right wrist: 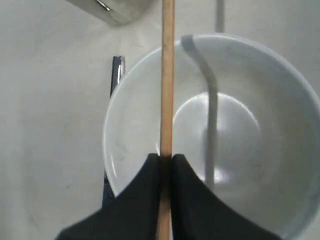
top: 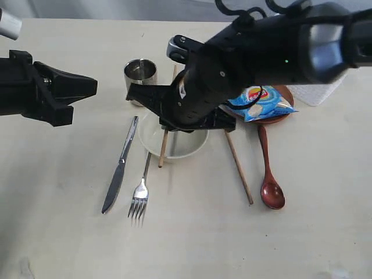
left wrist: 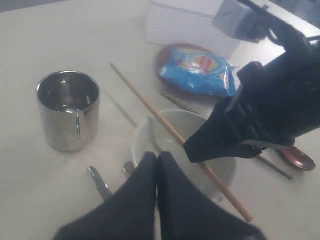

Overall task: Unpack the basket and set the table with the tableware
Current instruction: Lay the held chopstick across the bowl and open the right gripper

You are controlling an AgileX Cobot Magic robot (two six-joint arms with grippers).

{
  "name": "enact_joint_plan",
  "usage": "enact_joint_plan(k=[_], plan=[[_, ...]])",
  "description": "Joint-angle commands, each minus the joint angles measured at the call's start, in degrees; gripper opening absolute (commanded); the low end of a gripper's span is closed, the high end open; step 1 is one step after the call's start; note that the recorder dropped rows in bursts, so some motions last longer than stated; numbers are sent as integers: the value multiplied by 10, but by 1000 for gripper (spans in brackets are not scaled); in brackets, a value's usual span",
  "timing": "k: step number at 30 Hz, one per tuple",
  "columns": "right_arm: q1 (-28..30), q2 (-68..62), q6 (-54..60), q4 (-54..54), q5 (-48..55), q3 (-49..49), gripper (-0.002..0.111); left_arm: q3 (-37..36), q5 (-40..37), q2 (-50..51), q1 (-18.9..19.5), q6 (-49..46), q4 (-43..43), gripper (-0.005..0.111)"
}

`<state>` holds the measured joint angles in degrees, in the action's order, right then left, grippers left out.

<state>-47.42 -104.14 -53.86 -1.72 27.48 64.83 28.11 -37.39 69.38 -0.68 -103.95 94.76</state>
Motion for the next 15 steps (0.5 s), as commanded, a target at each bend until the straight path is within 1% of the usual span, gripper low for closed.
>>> enact_joint_plan(k=[1,8,15], plan=[[19,-30,51,43,68,59,0,-3,-3,0,1,-3,0,0],[19,-33,50,43,87,64,0,-3,-3,0,1,-3,0,0],[13,-46,45,48,59,62,0,-3,-3,0,1,-3,0,0]])
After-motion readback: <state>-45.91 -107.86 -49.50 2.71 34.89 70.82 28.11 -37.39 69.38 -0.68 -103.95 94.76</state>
